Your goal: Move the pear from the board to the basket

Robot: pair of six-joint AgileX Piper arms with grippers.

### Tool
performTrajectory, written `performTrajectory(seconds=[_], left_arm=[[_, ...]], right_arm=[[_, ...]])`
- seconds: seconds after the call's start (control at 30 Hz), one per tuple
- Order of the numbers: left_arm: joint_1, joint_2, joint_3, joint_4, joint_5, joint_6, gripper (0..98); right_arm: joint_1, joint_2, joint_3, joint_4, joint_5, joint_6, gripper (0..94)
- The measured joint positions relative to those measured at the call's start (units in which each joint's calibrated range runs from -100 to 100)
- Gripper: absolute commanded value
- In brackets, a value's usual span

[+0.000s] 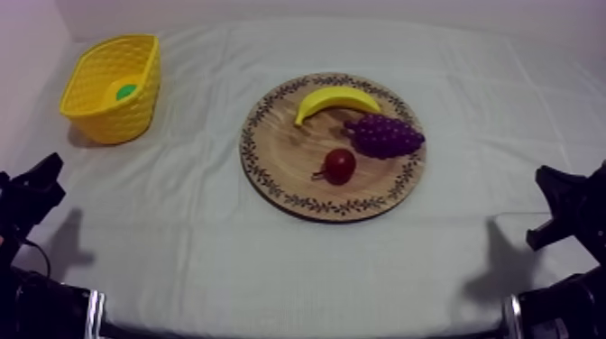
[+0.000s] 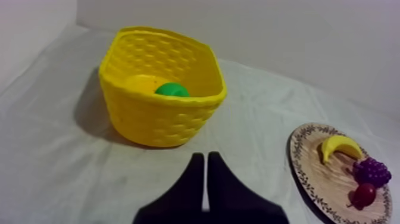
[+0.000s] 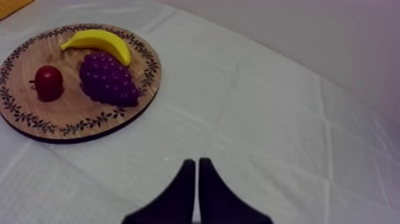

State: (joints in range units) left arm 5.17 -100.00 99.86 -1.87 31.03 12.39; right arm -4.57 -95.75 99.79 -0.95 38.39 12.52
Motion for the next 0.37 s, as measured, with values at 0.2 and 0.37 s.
performTrajectory(seconds=[0.2,0.37], left_arm=[[0.00,0.00,0.00,-0.04,0.07,-0.38,0.1],[0.00,0.00,0.00,0.01,0.07,-0.44,0.1]], right_arm=[[0.00,0.00,0.00,0.00,0.00,0.00,0.3],[0.00,0.00,0.00,0.00,0.00,0.00,0.3]])
